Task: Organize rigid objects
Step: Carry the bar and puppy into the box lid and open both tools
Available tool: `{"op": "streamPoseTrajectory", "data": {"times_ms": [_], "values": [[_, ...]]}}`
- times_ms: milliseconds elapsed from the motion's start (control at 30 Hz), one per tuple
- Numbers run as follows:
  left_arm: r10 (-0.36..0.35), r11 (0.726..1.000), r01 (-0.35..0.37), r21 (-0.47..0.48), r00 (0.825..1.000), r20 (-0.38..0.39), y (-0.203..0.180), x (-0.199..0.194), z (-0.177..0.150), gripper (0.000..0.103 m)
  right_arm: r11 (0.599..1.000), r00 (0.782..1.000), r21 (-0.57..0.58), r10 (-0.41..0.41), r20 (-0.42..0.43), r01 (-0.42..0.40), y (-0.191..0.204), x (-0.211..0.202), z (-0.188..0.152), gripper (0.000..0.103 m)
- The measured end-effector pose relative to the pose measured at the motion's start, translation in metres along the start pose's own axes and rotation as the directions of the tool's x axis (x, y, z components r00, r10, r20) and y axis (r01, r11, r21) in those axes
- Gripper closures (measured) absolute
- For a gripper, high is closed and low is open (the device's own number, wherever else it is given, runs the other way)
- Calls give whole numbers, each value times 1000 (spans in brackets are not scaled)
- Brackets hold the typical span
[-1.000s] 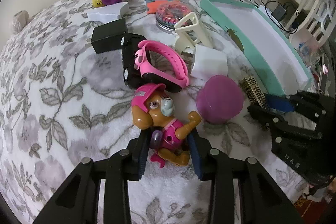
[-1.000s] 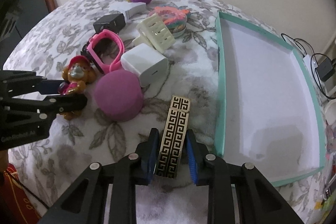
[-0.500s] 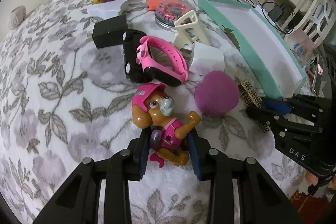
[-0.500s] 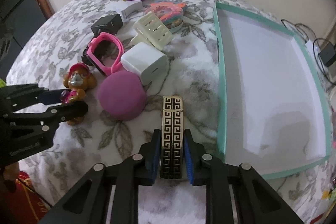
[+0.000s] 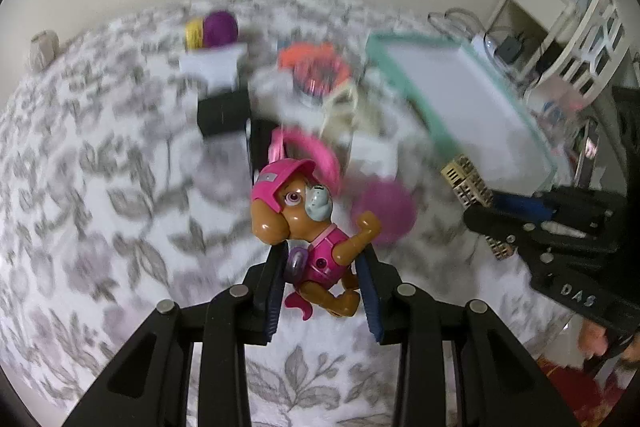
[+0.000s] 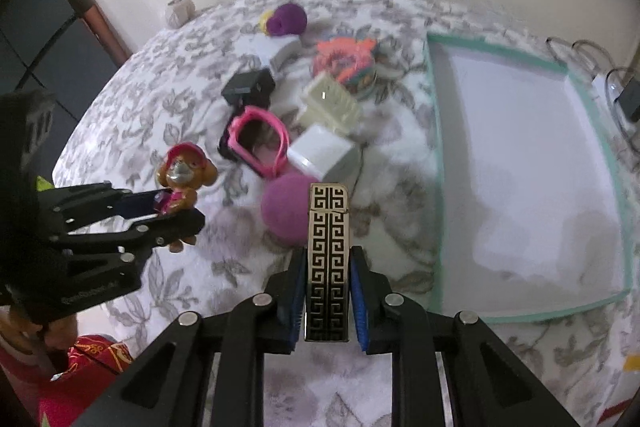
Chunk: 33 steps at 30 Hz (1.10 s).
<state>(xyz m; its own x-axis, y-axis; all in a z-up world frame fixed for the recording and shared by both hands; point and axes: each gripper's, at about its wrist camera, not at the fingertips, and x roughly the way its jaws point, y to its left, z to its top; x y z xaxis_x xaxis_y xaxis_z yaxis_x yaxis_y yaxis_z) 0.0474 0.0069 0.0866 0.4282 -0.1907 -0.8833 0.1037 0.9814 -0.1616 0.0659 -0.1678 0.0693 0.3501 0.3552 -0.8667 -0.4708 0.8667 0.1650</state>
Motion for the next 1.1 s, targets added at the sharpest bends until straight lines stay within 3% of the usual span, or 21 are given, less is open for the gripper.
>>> {"op": "streamPoseTrajectory", "data": {"times_ms": [233, 333, 433, 600, 733, 833, 900, 1100], "values": [[5, 1000, -6, 9, 992, 122, -26, -51, 76, 67, 995, 987, 90, -59, 148, 46, -15, -59, 49, 81], [10, 1000, -11, 7, 988, 155, -39, -59, 105, 67, 981, 960, 133, -167, 226, 139, -24, -90, 76, 81], [16, 1000, -15, -12, 986, 166, -51, -56, 128, 67, 961, 937, 232, -214, 276, 151, -44, -112, 96, 81], [-2, 999, 10, -47, 986, 165, -73, -33, 154, 67, 907, 901, 357, -333, 277, 225, -78, -118, 120, 81], [-63, 991, 77, -108, 990, 128, -86, 1, 171, 67, 871, 898, 444, -352, 264, 211, -111, -108, 125, 81], [-72, 989, 84, -120, 993, 95, -96, 33, 175, 67, 849, 890, 469, -389, 237, 246, -129, -91, 121, 81], [-79, 989, 88, -122, 994, 78, -102, 52, 173, 67, 839, 891, 478, -400, 216, 260, -142, -76, 117, 81], [-87, 988, 89, -130, 996, 27, -115, 109, 170, 67, 833, 921, 491, -364, 137, 256, -180, -23, 100, 81]]}}
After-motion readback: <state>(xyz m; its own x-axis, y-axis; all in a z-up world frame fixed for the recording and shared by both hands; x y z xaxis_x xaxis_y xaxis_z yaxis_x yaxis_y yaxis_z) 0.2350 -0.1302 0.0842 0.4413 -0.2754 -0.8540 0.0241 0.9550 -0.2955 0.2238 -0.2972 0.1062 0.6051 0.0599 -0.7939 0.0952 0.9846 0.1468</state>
